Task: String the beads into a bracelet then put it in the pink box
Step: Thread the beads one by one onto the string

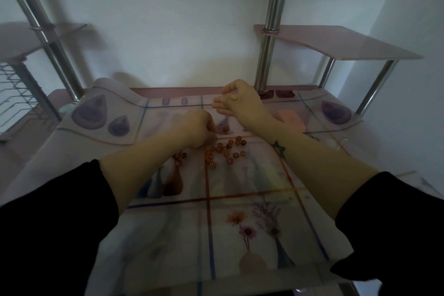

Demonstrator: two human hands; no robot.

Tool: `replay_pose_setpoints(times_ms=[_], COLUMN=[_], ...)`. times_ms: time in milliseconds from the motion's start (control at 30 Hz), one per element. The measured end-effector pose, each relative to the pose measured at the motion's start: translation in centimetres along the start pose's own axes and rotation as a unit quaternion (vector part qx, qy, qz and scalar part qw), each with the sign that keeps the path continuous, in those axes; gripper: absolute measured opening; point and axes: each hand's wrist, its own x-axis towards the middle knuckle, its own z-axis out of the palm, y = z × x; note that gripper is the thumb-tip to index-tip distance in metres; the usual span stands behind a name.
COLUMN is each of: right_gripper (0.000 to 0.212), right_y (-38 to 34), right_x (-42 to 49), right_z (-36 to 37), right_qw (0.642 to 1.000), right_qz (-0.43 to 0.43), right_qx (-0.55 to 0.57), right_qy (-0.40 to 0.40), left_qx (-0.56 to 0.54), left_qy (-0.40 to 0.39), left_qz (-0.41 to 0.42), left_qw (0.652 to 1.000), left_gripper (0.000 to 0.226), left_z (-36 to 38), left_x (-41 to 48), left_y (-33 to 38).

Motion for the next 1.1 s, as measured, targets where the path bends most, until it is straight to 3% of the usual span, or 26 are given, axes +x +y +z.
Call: replay_pose_setpoints(times_ms=[167,300,533,667,867,1100], right_gripper=[0.016,0.019,0.025,0.027,0.027,0.024], right_y=[0.1,0.2,0.0,0.3,0.8,1.3], right_x=[-0.2,-0.9,-1.7,-1.9,-2.0,-1.8], right_z=[0.3,0.2,0.6,0.9,0.9,0.9], right_qw=[1.0,1.0,0.998,1.0,1.0,1.0], right_qz=[-0.001,-0.015,0.007,0.005,0.004,-0.006], right_qx=[0.01,0.026,0.064,0.027,0.011,-0.008], right_qy=[0.015,0.008,0.007,-0.002,-0.008,-0.013], left_qx=[-0.032,-0.13,-0.349,-0.341,-0.26,-0.231], left_qy=[0.014,0.058,0.077,0.101,0.108,0.09], left_qz=[0.012,-0.021,-0.075,-0.04,-0.025,-0.027], left_qw=[0.999,0.99,0.931,0.934,0.959,0.968], left_gripper=[0.007,0.011,0.029,0.033,0.012,0.004], left_z=[-0.4,-1.4,-2.9,-3.0,-2.5,-2.0], left_x=[-0.1,-0.8,-2.5,-2.9,-3.0,-2.9], left_y=[-0.5,-1.3,-2.1,-2.1,-2.2,-2.0])
